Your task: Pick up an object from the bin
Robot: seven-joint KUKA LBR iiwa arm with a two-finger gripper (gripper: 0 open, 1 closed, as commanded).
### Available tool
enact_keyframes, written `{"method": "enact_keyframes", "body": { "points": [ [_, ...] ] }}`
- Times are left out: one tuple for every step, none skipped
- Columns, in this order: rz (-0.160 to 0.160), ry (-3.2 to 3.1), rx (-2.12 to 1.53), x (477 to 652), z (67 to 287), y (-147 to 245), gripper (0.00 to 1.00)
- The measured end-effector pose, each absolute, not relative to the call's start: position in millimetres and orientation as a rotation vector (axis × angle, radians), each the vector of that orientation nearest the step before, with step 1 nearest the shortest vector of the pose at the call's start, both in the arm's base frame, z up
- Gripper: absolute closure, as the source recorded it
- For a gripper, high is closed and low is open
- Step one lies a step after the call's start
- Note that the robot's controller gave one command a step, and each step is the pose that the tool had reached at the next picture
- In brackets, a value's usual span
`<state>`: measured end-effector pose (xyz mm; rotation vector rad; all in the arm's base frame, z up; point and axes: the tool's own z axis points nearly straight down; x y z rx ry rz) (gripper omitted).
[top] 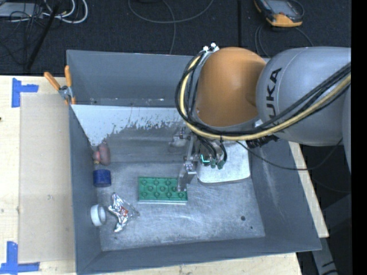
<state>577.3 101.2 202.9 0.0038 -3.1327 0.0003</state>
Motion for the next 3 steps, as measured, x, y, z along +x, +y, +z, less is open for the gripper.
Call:
{"method": "enact_keyframes", "body": {
  "points": [
    [0.000,-3.112,0.365,572.5,86.4,111.6,0.00],
    [-0.002,-3.119,0.359,574.4,90.0,111.1,1.00],
    [0.000,-3.131,0.344,584.0,210.9,89.5,1.00]
  ]
}}
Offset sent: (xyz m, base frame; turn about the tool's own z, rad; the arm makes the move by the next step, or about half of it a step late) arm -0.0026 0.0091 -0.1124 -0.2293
